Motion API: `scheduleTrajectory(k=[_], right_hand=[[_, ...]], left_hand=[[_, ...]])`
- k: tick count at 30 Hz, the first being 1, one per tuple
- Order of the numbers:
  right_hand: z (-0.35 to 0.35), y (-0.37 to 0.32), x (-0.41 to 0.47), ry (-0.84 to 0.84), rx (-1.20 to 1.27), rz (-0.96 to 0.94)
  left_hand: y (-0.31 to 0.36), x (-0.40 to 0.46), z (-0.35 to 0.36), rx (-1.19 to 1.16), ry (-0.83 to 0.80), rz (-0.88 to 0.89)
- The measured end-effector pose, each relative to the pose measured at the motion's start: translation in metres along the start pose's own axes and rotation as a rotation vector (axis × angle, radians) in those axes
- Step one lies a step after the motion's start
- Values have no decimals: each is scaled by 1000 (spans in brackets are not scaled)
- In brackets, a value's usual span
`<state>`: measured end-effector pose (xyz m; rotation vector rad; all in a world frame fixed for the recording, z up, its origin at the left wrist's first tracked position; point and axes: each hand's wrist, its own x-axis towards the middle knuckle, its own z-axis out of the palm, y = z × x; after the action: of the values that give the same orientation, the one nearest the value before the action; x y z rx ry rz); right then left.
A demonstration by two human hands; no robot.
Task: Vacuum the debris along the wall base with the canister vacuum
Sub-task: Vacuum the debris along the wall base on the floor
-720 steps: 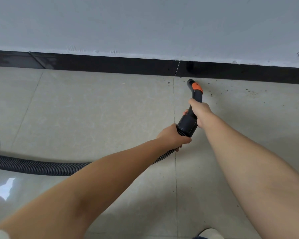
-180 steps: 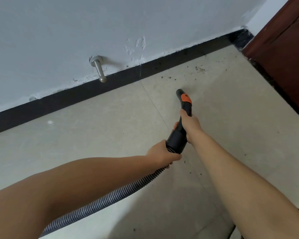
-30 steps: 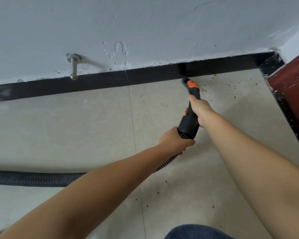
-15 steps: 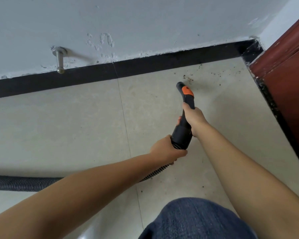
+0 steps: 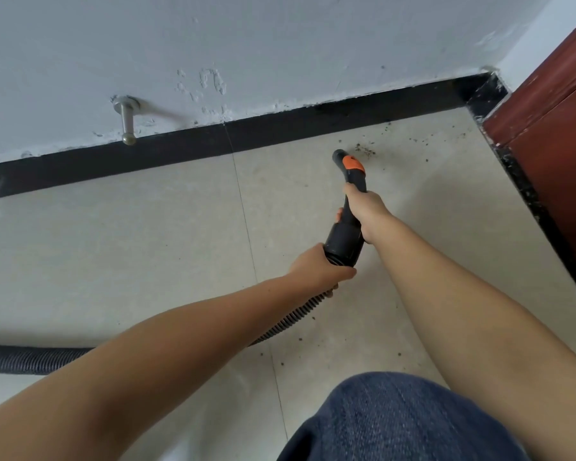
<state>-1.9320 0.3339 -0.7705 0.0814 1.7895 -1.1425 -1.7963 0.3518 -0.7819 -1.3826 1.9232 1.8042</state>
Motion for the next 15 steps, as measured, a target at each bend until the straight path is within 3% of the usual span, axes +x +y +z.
scheduleTrajectory(k=[10, 15], right_hand=[[-59, 20, -5, 181, 33, 31], [-59, 9, 1, 175, 48, 23]], left_hand=[[9, 6, 37, 171, -155, 46], [16, 14, 36, 134, -117, 44]])
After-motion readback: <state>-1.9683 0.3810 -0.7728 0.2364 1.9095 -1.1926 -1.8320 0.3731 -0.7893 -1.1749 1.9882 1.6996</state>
